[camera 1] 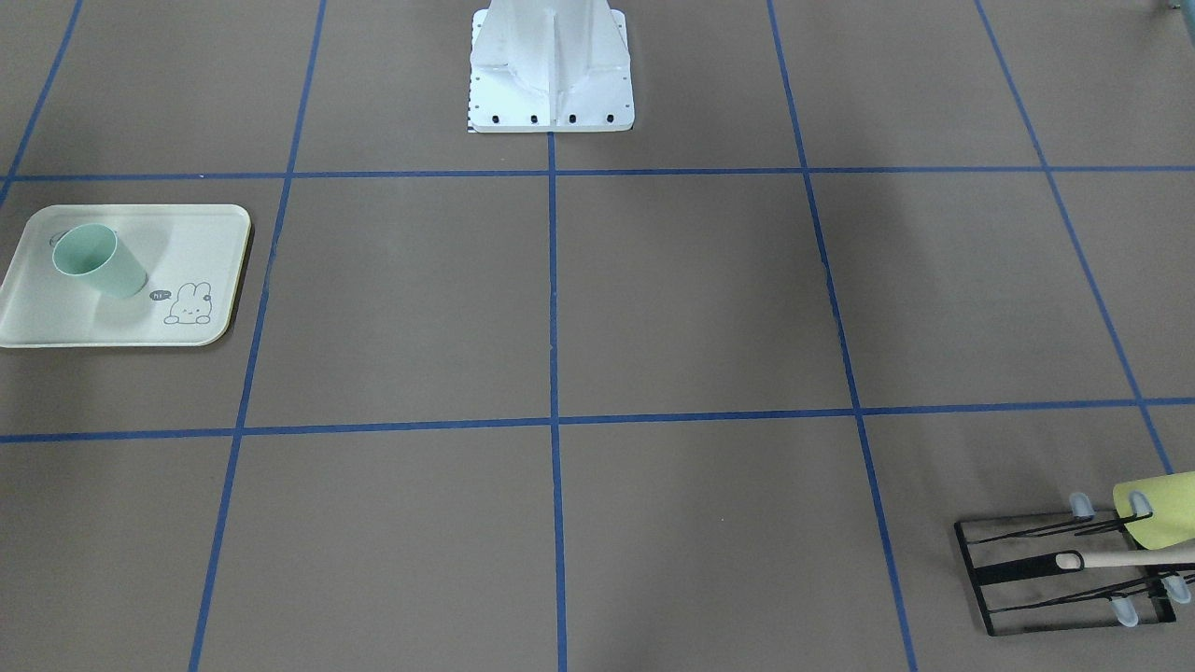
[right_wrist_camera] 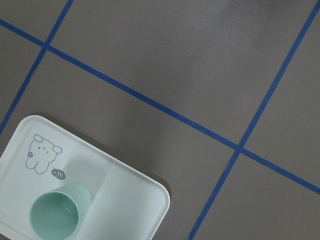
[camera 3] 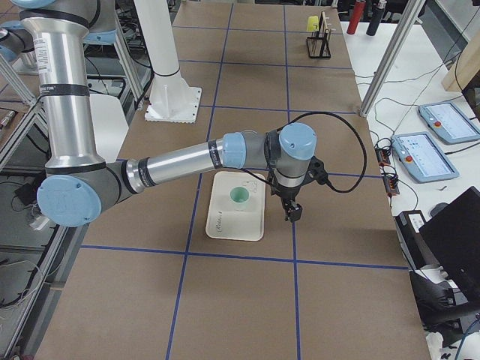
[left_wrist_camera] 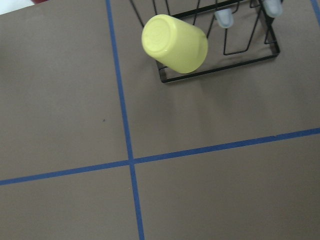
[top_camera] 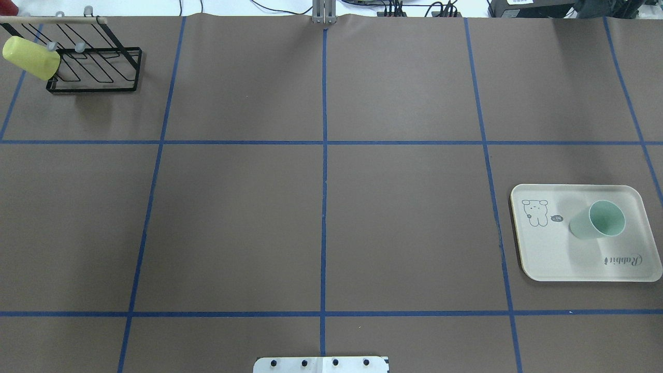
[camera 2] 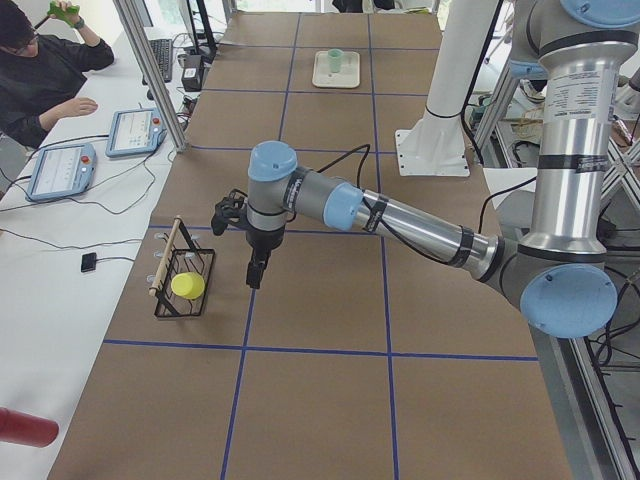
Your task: Left arm grabs green cup and hands to right arm on tray
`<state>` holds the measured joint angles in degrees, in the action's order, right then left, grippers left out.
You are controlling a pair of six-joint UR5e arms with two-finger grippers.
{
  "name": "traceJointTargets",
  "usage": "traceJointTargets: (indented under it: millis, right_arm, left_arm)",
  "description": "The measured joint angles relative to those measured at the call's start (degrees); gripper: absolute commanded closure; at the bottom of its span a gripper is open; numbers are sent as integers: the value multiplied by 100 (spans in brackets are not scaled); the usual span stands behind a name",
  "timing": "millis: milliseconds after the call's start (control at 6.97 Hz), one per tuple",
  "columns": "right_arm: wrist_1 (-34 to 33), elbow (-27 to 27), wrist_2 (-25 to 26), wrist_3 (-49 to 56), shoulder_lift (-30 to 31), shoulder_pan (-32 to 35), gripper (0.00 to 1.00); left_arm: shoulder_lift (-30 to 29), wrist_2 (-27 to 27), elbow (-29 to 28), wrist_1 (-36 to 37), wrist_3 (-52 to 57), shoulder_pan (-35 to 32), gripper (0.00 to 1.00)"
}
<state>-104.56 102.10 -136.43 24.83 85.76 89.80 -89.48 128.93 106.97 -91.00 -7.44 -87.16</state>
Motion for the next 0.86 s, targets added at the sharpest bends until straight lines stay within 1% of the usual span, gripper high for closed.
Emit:
traceJointTargets:
  millis: [144, 287, 431, 574, 718, 861]
  right_arm:
    - [133, -95, -5, -47, 41, 108, 0]
    - [192, -116, 0, -163, 90, 200, 1]
    - [220, -117, 114, -330, 159, 253, 0]
    - [229, -133, 359, -465, 186, 272, 0]
    - [235, -173, 549, -636, 202, 273, 0]
    - [244, -257, 610, -793, 234, 275, 0]
  left_arm:
    - [93, 336, -315, -301, 357, -262, 0]
    - [137, 515, -582, -542, 575, -388, 0]
    - [181, 567, -783, -641, 661, -435, 0]
    - [249, 522, -928, -674, 682, -444, 0]
    - [309, 421, -981, -684, 677, -445, 0]
    - [369, 369, -975, -677, 662, -447, 0]
